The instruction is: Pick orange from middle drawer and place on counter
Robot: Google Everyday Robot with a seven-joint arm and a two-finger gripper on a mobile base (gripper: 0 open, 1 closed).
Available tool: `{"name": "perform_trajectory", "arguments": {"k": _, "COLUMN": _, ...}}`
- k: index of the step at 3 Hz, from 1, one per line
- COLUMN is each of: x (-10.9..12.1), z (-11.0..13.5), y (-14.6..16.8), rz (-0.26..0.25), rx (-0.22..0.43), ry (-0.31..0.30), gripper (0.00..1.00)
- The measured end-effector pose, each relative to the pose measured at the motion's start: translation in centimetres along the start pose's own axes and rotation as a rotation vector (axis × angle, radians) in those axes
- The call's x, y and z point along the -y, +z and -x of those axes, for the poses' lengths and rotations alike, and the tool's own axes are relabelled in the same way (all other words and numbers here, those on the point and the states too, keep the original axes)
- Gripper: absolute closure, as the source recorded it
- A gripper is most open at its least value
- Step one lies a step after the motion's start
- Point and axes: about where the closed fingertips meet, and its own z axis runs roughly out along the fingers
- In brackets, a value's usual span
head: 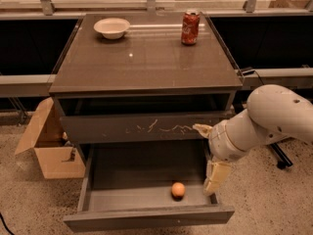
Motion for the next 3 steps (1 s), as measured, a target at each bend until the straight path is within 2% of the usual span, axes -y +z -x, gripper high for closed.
{"name": "perform_trajectory", "arguments": {"k": 2, "x": 0.1, "z": -0.5, "y": 1.0, "rz": -0.008, "rx": -0.017, "ry": -0.008, "gripper": 0.0}}
{"name": "perform_trajectory", "arguments": {"k": 3, "x": -0.1, "z": -2.5, "y": 4.7, "rz": -0.01, "rx": -0.044, "ry": -0.042, "gripper": 0.0}}
